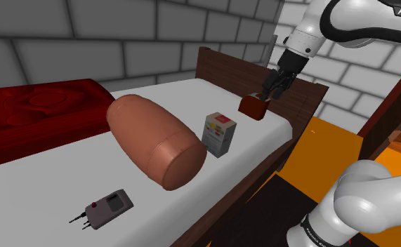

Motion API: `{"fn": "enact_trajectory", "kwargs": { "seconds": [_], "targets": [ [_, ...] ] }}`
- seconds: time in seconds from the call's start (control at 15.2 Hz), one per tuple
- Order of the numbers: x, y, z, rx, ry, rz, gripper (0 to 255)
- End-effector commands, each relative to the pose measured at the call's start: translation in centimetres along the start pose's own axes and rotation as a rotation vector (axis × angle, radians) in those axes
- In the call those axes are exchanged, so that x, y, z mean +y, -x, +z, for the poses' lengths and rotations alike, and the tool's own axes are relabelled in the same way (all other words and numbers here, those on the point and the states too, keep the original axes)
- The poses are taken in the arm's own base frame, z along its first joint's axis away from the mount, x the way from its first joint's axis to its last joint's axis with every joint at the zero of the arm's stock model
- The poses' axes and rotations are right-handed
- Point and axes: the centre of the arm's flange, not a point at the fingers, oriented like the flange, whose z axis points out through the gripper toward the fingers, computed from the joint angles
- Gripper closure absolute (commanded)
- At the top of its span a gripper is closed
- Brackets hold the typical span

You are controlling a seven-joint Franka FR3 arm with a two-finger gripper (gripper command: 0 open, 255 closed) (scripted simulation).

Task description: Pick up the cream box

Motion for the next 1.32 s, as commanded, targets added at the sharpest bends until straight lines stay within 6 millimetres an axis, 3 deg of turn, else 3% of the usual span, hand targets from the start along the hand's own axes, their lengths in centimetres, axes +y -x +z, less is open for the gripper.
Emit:
{"fn": "enact_trajectory", "kwargs": {
  "seconds": [0.0, 0.73, 1.25],
  "targets": [
    [0.0, 0.0, 0.0, 0.0, 0.0, 0.0, 0],
    [-8.8, -5.9, 12.3, -0.161, 0.083, -0.321, 0],
    [-8.7, -5.4, 16.6, -0.167, 0.086, -0.332, 0]
  ]
}}
